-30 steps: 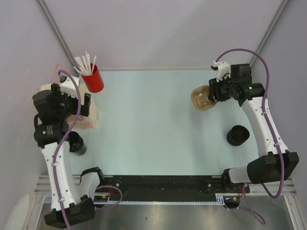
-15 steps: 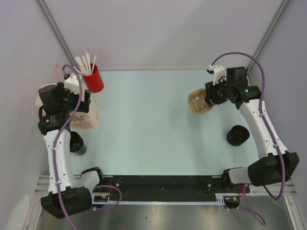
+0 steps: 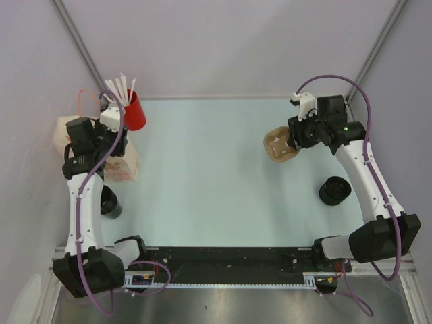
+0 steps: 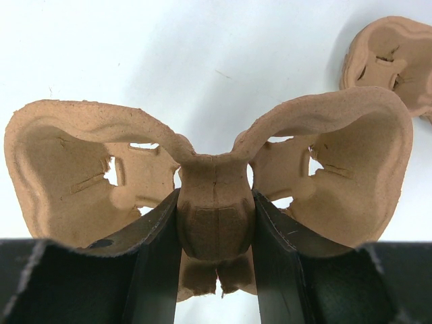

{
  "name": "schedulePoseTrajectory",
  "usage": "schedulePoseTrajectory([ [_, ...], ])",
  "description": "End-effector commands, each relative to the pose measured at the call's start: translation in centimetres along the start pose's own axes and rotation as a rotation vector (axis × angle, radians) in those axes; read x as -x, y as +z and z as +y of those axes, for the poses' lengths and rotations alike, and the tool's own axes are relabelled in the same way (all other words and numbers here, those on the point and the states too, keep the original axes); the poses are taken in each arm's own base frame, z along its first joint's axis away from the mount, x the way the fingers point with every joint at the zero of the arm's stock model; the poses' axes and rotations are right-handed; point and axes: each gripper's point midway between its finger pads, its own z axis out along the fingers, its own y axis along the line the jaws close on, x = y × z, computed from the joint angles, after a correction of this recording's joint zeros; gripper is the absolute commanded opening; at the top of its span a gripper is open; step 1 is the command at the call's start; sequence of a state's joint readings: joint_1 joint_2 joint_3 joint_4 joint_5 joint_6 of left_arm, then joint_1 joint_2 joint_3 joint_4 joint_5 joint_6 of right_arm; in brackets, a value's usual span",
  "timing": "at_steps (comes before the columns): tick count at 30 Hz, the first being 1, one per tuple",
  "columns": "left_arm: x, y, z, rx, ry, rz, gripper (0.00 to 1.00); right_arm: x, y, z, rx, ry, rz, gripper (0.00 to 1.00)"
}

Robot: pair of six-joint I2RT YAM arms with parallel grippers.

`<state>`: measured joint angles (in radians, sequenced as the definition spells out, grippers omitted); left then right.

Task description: Pack the takeout coffee

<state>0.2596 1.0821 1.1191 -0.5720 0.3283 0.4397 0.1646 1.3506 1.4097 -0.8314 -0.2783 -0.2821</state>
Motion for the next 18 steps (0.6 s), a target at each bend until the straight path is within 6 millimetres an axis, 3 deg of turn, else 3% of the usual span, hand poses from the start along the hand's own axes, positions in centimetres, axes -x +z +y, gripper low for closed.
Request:
schedulePoseTrajectory([
  [1,1.4,0.5,0.2,0.020,0.049,-0.043,0.43,1.3,-0.6,0.1,-0.009,-0.021,-0.058,0.37],
  [5,1.6,0.9,0.2,0.034,0.067,-0.037,0.24,1.3,-0.6,0.2,-0.005,-0.021,-0.060,0.37],
  [11,1.9,1.4,-0.2,0.042,0.083,-0.028,0.06,1.4,-0.7,0.2,-0.005,-0.022,-0.063,0.37],
  [18,3.6,1.2,-1.6,0.014,0.116,-0.058,0.00,1.2,-0.5,0.1,-0.010,-0.022,-0.056,0.37],
])
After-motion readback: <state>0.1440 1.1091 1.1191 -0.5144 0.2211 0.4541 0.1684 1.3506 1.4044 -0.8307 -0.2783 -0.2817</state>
